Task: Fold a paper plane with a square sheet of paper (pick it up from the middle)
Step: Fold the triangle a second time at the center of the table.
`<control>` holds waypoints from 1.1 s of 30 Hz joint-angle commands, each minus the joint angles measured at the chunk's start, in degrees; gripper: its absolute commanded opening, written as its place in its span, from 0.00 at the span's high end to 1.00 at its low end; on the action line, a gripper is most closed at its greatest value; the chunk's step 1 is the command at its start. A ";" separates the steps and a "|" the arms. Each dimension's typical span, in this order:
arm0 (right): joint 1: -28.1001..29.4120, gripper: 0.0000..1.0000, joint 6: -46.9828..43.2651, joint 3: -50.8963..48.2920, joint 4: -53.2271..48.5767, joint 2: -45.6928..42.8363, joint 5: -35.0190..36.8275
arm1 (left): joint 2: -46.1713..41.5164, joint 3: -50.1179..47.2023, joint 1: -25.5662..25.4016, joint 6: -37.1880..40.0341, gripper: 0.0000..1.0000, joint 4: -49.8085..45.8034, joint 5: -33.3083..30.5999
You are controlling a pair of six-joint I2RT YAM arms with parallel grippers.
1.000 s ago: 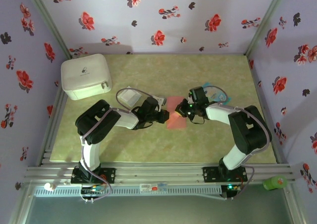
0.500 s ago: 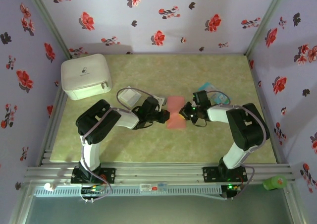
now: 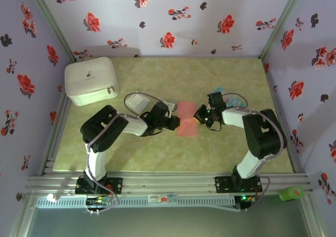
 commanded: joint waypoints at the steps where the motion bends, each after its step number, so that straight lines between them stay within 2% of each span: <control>1: -1.07 1.00 0.72 -2.26 -2.29 0.82 5.55 | 2.40 -0.22 0.37 0.58 0.98 -3.94 0.30; 9: -1.40 1.00 -2.41 0.04 -2.52 -4.16 0.03 | 2.14 -0.17 0.36 0.54 0.98 -3.93 0.51; 12: -0.12 0.99 -2.51 1.14 -0.73 -4.15 -5.13 | 1.94 -0.14 0.38 0.48 0.98 -4.14 0.45; 15: 2.92 0.99 -2.31 2.39 0.49 -2.10 -7.36 | 1.83 -0.38 0.37 0.39 0.98 -3.75 0.46; 19: 5.81 1.00 -1.79 2.90 0.51 -0.04 -6.90 | 1.80 -0.05 0.38 0.74 0.98 -4.30 0.44; 26: 5.44 1.00 -1.98 0.97 0.53 0.84 -4.12 | 1.97 0.04 0.38 0.58 0.98 -4.30 0.54; 33: 3.33 1.00 -6.06 -0.67 -5.73 2.54 0.21 | 0.36 1.44 0.36 -0.31 0.97 -6.02 1.89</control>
